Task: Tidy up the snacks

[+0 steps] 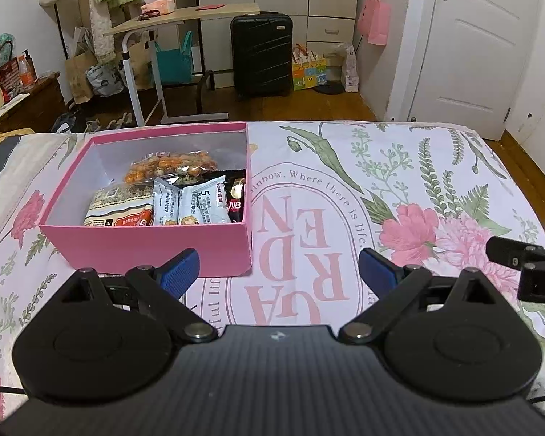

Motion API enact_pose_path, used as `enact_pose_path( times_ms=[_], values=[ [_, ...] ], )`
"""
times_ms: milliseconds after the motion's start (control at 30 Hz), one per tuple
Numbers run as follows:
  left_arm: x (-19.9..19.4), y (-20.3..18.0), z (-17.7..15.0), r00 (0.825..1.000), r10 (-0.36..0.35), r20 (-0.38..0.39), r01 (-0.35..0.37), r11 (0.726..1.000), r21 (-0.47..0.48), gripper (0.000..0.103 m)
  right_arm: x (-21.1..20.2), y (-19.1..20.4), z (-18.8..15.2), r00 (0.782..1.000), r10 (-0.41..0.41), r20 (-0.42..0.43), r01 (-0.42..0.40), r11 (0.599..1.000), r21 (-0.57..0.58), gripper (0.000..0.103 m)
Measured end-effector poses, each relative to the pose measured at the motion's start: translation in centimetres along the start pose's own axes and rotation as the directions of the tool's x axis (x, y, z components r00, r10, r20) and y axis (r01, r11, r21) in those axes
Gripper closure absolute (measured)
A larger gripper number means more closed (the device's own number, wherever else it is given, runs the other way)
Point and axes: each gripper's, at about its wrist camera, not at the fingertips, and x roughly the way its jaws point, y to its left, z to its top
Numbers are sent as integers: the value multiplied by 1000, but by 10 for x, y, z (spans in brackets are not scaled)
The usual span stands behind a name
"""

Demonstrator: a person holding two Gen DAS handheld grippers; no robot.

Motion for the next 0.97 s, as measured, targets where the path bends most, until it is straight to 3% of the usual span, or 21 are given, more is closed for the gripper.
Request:
enact_pose_path(
  times_ms=[967],
  values=[
    [2,-3,-2,1000,0,-20,0,1000,14,7,5,-3,1,1000,2,-12,-2,1000,-5,1]
  ],
)
